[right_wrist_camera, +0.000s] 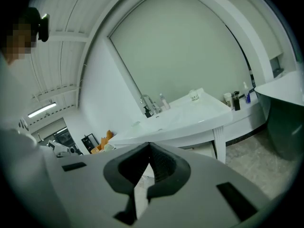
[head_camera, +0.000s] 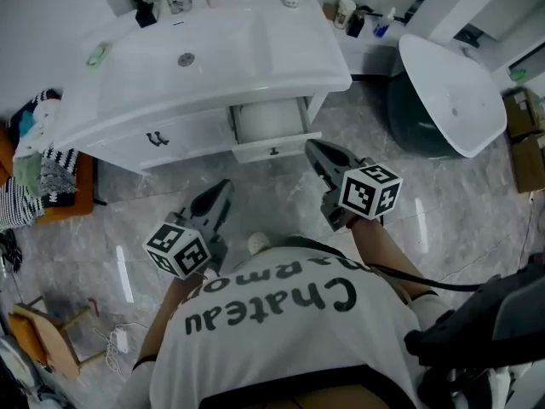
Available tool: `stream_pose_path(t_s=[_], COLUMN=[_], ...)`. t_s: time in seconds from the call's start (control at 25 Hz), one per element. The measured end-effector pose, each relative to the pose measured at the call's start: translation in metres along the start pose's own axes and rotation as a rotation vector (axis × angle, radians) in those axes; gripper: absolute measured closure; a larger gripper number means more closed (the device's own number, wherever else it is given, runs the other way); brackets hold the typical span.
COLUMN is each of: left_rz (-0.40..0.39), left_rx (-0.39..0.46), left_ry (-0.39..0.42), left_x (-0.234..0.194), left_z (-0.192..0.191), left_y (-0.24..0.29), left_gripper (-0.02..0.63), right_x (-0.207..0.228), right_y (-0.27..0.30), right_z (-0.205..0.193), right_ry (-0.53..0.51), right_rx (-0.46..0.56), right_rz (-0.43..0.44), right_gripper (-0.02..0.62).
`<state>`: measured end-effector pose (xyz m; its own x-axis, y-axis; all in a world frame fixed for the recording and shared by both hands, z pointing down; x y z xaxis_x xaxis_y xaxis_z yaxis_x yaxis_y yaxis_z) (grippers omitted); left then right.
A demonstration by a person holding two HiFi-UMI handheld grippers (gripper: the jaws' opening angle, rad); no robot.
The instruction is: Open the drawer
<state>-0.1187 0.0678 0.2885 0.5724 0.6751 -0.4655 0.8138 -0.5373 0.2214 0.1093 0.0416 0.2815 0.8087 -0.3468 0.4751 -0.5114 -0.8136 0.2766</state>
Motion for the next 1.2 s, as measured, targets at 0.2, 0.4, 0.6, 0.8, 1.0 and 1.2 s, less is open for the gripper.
stream_pose_path(t_s=[0.2,0.4,0.6,0.8,1.0,1.2], left_rz=[0.043,0.061,0.08,0.114,0.133,0.148], left_rx=[0.021,0.032,0.031,0.059,0.073,0.082], left_ry=[-0.039,-0.031,-0.023,-0.014,-0.01,-0.003], left_x=[0.014,0.039,0.056,0.068,0.08,0.088], left_z=[-0.008,-0.01,-0.02,-0.029,-0.04,-0.045], left_y=[0.004,0.015,0.02,0.021,0.021,0.02], left_gripper=[0.597,0.597,0.597,0.597,0.597,0.597], right_x=[0.01,0.021,0.03,0.032,0.036,0.039], right_y=[-0.015,-0.035,-0.048,-0.058,-0.066,-0.072], right_z=[-0.006,-0.008,-0.013,-0.022,-0.027,-0.027], right_ry=[0.014,-0.014,-0.063,-0.133,-0.146,-0.151], right_rx=[-0.025,-0.07,-0.097,-0.127,-0.124,-0.117], right_rz=[0.039,0.048,0.065,0.103,0.125,0.137], right_gripper=[0.584,0.584,0.584,0.584,0.584,0.584])
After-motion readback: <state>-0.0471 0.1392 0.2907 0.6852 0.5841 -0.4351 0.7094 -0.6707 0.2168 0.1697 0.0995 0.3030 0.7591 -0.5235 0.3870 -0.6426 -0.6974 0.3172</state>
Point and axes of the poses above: the fingertips, and each gripper's own axes: y forward along the fingers, x to its right, z out of its top, the point moved 4 cm from there along -y, backward along the fingers, and after that the axes turned 1 degree about x, right-handed, at the moved point
